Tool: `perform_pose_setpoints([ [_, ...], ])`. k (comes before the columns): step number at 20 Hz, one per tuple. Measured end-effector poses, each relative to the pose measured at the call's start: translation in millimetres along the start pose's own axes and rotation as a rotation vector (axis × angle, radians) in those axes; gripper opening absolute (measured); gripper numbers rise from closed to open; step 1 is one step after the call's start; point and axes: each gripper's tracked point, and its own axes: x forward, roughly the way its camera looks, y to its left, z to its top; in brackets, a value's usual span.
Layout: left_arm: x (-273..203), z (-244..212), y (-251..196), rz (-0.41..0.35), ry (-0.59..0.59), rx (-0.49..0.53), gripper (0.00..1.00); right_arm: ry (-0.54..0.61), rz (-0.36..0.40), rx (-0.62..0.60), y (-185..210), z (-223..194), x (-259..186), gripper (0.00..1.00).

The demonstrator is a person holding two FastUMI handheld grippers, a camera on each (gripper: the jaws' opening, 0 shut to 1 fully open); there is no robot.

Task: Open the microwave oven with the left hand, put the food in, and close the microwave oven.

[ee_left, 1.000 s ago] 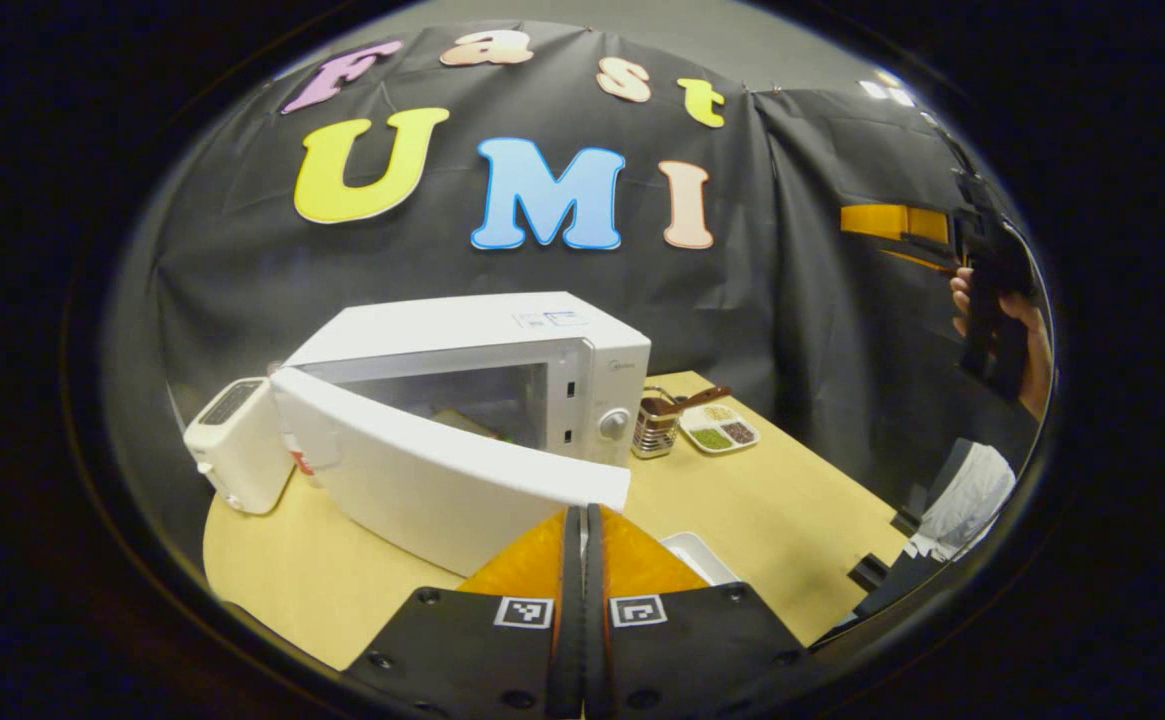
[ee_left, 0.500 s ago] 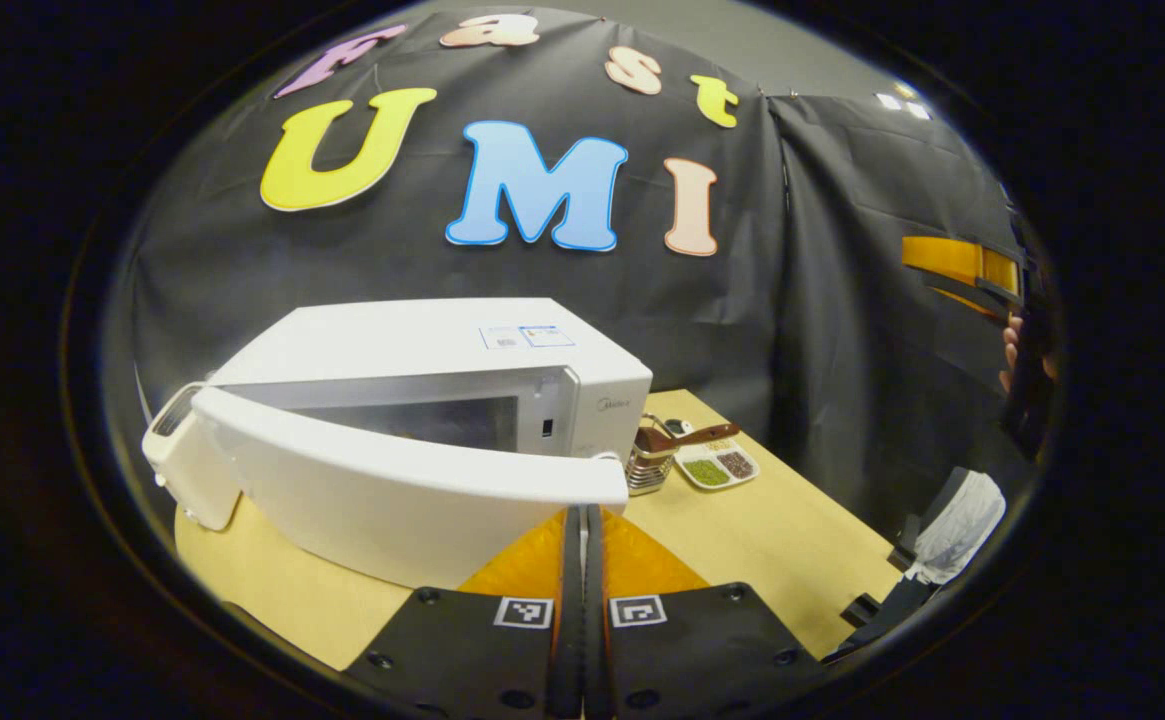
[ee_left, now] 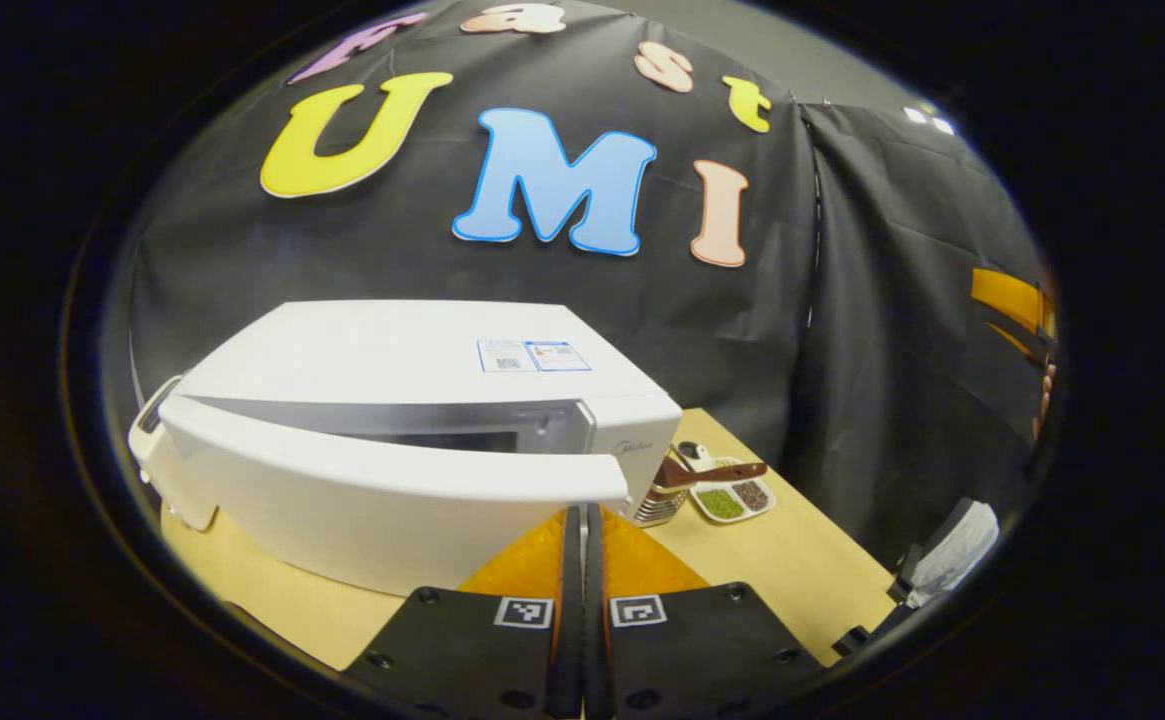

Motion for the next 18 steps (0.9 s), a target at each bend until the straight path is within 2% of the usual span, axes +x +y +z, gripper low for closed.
perform_pose_setpoints([
  [7,22.0,9.7,5.1,0.024,-0.009,-0.03,0.07,0.021,-0.021,0.001,-11.8,-6.9,3.6,0.98],
  [13,42.3,16.6,10.2,0.04,-0.006,-0.108,0.07,0.017,-0.015,-0.005,-8.5,-4.2,6.5,0.98],
  [18,38.9,17.8,10.9,0.074,-0.02,-0.047,0.07,0.029,-0.014,-0.004,-5.3,-8.4,13.0,0.98],
])
